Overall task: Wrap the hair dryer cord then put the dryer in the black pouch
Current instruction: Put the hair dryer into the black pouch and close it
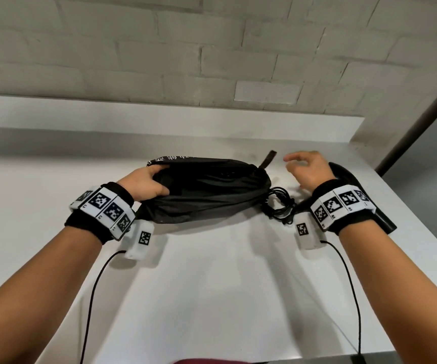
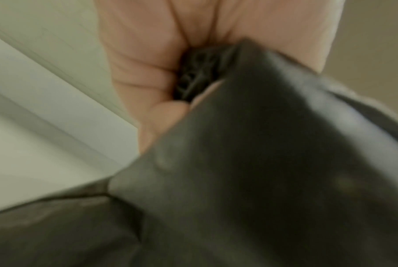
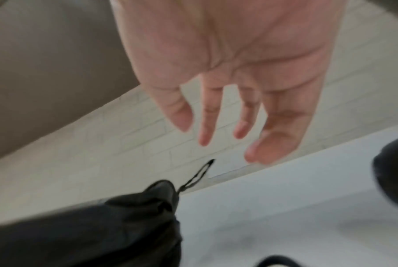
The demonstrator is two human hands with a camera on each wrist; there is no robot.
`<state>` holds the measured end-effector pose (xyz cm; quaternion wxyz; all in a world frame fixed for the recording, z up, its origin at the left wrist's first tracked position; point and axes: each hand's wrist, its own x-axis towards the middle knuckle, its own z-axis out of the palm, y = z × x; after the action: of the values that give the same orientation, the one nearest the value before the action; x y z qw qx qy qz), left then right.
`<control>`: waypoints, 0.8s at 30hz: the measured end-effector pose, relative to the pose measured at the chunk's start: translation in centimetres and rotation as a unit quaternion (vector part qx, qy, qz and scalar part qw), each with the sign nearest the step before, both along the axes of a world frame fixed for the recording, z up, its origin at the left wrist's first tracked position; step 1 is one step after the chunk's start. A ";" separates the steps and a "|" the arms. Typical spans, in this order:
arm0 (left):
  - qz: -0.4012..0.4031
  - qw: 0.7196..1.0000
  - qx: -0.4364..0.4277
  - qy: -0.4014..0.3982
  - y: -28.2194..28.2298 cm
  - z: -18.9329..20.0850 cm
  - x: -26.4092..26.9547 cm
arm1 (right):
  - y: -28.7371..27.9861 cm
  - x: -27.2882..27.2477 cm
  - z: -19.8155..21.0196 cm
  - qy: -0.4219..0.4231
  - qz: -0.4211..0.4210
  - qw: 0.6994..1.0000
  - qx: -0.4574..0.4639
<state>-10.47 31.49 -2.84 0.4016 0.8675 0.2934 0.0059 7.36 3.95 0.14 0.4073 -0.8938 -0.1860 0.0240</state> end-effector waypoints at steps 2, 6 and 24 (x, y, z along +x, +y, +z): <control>0.023 0.999 -0.028 -0.014 -0.5 -0.4 0.6 | -1.2 0.4 -1.0 -0.041 -0.037 0.994 -0.099; 0.062 0.991 -0.110 -0.043 -1.8 -1.0 2.0 | -2.2 0.3 -3.9 0.066 -0.068 0.926 -0.365; -0.075 0.994 0.064 0.048 -4.3 -0.6 1.5 | -2.9 0.8 -5.0 0.115 -0.042 0.888 -0.444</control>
<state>-8.97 27.21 -3.43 0.3298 0.9103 0.2458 -0.0475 8.21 1.03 -4.83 -0.0127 -0.9793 -0.0707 0.1892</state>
